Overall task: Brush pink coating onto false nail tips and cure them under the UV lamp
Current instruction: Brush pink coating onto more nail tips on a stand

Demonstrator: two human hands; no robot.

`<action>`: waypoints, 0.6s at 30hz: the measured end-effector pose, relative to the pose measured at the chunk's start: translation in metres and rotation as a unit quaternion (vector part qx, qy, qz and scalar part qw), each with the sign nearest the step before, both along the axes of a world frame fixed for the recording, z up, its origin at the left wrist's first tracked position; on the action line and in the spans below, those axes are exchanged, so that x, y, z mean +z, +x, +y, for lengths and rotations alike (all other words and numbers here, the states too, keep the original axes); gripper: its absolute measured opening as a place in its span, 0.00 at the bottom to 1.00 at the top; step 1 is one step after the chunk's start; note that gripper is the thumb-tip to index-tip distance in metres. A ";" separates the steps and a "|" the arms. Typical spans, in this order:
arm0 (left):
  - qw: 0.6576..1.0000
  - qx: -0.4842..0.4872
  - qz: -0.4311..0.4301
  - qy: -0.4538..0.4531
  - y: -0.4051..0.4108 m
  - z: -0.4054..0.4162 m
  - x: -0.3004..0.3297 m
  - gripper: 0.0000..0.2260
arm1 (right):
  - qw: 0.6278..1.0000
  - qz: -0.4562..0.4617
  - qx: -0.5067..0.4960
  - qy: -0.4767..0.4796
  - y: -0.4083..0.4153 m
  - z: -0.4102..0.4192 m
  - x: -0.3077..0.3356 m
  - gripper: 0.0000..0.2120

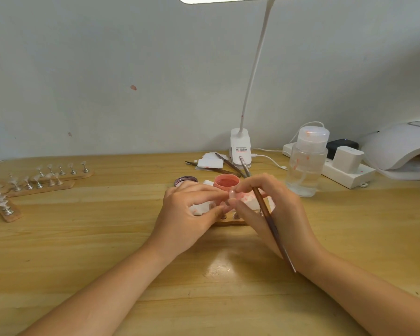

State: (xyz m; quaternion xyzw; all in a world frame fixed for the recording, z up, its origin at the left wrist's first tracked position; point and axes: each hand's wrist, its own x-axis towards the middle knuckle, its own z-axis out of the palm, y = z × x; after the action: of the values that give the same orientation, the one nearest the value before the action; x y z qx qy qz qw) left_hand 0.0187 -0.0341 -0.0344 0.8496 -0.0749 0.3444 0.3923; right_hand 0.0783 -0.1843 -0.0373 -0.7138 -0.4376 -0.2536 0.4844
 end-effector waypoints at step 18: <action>0.989 0.011 0.142 -0.029 0.007 0.011 -0.013 0.17 | 0.989 0.039 0.002 -0.140 0.031 -0.027 -0.005 0.07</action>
State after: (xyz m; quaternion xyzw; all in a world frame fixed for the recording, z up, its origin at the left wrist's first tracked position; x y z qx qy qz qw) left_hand 0.0255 -0.0227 -0.0474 0.8790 0.0003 0.2269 0.4195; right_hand 0.1096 -0.2111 -0.0423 -0.7830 -0.4510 -0.1608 0.3971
